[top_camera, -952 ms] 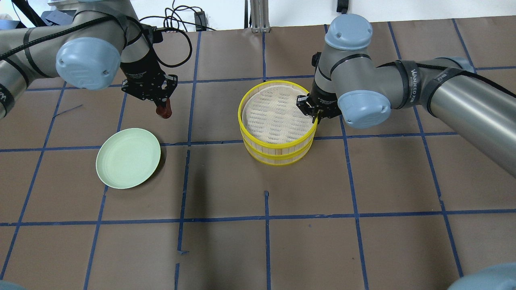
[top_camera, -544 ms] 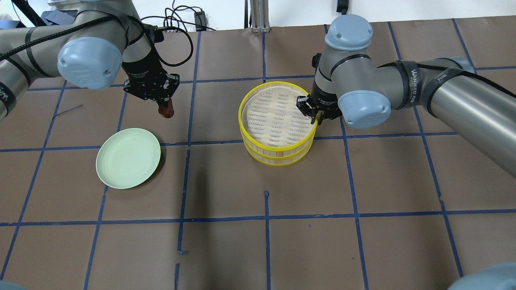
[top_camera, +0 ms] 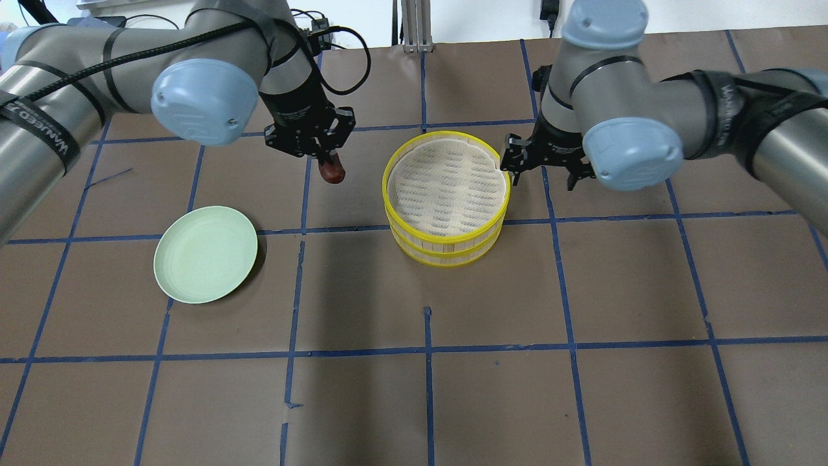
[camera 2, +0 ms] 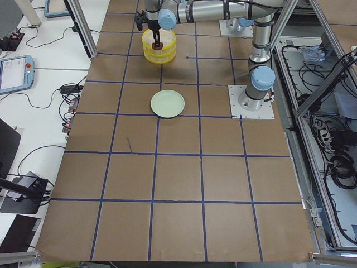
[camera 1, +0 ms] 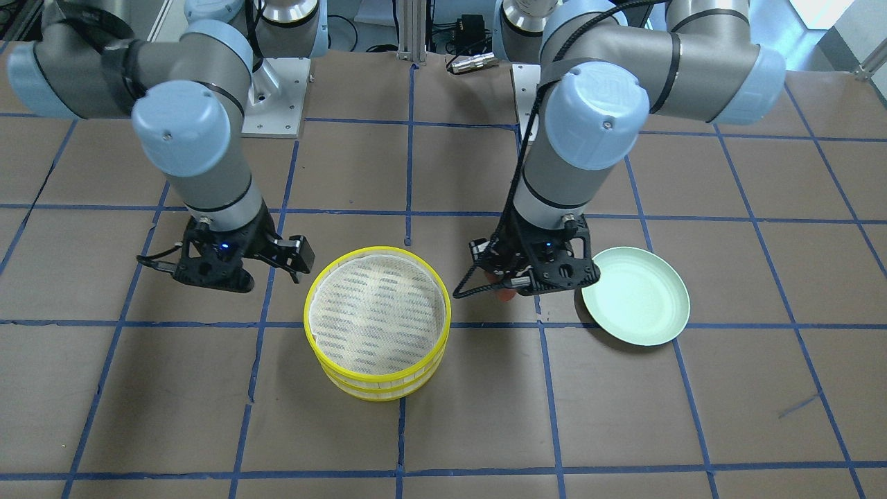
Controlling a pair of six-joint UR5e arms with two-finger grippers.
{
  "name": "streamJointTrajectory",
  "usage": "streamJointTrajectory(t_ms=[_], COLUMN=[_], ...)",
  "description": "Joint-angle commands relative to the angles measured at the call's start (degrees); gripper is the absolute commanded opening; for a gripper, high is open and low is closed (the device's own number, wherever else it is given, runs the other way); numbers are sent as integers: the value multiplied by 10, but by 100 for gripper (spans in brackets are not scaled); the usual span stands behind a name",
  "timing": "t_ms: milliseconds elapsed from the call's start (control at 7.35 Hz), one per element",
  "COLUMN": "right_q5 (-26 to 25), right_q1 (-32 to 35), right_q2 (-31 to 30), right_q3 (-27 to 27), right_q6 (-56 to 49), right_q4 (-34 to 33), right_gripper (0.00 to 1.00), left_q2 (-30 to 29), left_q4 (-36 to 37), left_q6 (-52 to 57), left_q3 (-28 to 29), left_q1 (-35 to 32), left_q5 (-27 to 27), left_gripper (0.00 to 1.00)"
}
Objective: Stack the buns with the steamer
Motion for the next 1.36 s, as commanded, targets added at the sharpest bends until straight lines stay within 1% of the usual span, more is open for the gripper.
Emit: streamJointTrajectory(t_ms=[0,136,272,408,544,680,816,952,1088,1224], right_q5=[-3,-1,1,3,10,9,9,8,1,1], right_q1=[-52,-47,-42,-35,-24,-10,-6,-5,-2,-2], right_q2=[-67,-79,-81,-69,-64,-60,-54,-53,-54,-55], right_q3=[-44,-92,-136,-160,-163,-160,-160,-156,-151,-150], right_q6=[-72,-74,-74,-70,-69,-67,-66,-66,-66,-66], right_q4=[136,198,245,255,251,238,206,205,205,205], right_gripper=[100,100,100,100,100,100,100,100,100,100], left_q2=[-15,-31,-46,-57,-67,-77,-82,-85,-85,-83], left_q4=[14,22,47,57,68,81,108,110,110,109], left_q6=[-78,-81,-84,-89,-89,-89,-87,-85,-82,-79], left_q3=[10,8,1,0,-1,0,1,0,1,7], left_q1=[-39,-58,-72,-90,-111,-114,-114,-114,-114,-114], left_q5=[-68,-64,-63,-60,-41,-29,-15,-2,-2,-3], left_gripper=[2,3,3,4,7,20,33,66,74,79])
